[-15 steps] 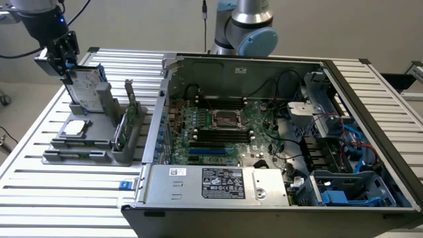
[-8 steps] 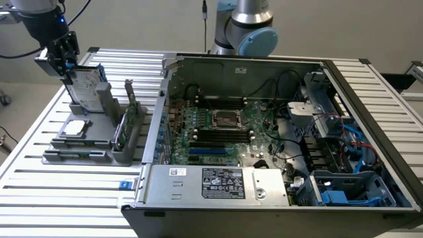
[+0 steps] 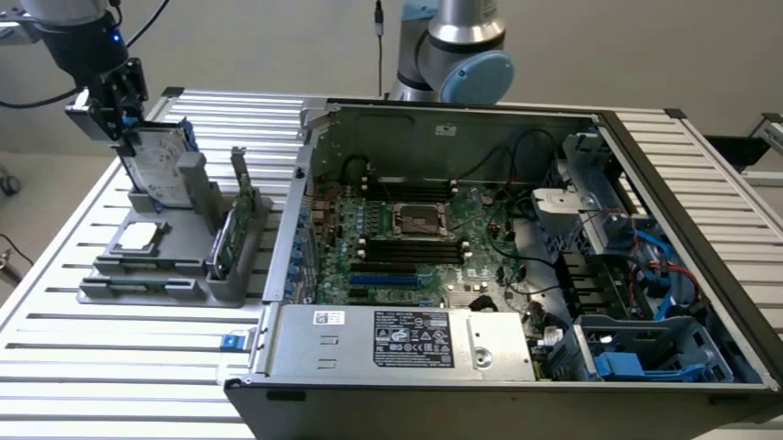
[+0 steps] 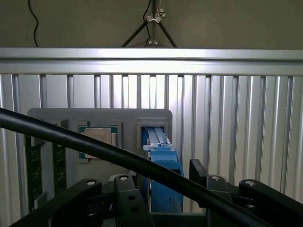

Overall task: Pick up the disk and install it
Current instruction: 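Pick up the disk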

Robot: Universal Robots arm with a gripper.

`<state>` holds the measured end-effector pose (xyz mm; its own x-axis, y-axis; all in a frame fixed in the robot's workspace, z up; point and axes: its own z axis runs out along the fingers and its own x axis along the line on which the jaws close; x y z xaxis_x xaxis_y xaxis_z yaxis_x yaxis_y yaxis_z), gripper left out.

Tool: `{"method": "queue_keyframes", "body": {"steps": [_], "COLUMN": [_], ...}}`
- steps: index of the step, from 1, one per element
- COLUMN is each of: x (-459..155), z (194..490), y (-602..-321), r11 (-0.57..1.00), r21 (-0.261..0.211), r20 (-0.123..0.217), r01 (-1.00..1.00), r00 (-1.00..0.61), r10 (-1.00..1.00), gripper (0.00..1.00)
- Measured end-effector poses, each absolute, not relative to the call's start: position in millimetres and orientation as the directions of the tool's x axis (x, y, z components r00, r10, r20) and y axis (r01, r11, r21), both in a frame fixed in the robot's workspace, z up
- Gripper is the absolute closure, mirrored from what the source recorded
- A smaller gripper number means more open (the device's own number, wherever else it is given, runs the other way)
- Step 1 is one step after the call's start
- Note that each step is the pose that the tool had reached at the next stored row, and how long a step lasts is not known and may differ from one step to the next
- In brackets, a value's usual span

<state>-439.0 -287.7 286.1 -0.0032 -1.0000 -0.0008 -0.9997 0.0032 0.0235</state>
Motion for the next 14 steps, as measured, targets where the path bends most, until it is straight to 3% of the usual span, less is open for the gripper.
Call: {"method": "queue_keyframes", "body": {"steps": [14], "x": [-439.1], "z": [283.7], "y": [-286.3], "r11": [0.003], "r21": [0.024], "r20": [0.009], "r01": [-1.000], "r00": [-0.003], "r10": [-1.000], "gripper": [0.46]}}
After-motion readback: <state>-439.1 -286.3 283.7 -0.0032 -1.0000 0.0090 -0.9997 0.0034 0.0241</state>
